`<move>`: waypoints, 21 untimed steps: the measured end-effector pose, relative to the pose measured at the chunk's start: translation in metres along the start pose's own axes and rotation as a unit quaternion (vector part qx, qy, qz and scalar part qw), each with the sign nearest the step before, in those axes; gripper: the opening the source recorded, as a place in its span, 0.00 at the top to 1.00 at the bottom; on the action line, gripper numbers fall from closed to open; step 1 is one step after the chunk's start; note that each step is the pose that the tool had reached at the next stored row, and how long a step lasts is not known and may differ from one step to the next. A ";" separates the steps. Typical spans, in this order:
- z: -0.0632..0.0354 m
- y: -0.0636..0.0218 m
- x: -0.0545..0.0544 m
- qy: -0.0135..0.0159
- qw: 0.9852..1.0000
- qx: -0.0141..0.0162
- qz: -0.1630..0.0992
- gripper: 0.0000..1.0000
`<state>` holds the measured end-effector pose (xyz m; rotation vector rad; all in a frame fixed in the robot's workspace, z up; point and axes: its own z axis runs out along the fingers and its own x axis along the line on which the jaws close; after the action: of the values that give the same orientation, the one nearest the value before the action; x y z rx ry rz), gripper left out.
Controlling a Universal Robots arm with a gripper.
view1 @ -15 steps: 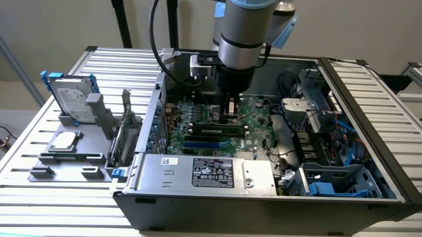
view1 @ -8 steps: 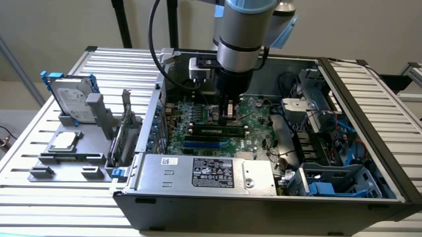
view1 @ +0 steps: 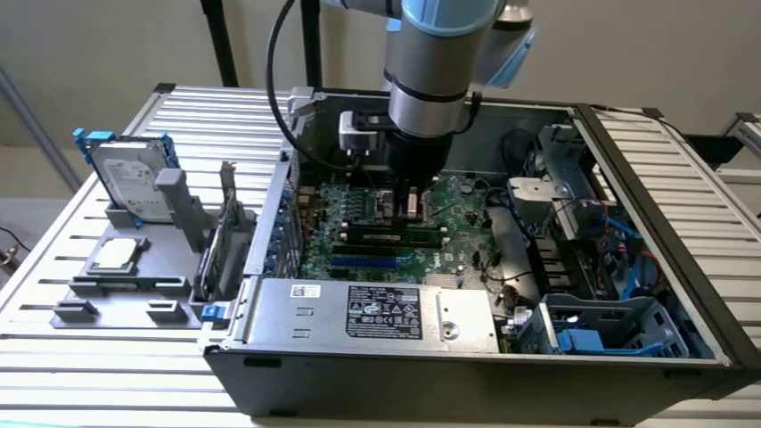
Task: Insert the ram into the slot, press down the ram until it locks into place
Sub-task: 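Press down the ram until it locks into place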
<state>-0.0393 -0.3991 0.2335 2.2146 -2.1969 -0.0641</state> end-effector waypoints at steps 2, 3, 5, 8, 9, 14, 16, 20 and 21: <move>0.0028 0.0002 0.000 0.001 1.000 0.000 0.000 0.90; 0.0041 0.0003 0.000 0.001 1.000 0.000 0.000 0.90; 0.0073 0.0005 0.000 0.001 1.000 0.000 0.000 0.90; 0.0097 0.0006 0.000 0.001 1.000 0.001 0.000 0.90; 0.0079 0.0007 0.000 0.001 1.000 0.001 0.000 0.90; -0.0139 0.0014 0.000 0.000 1.000 0.001 0.000 0.90; -0.0193 0.0014 0.001 0.000 1.000 0.001 0.000 0.90; -0.0197 0.0014 0.001 0.000 1.000 0.001 0.000 0.90; -0.0197 0.0014 0.001 0.000 1.000 0.001 0.000 0.90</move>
<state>-0.0397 -0.4000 0.2532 2.2155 -2.1979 -0.0607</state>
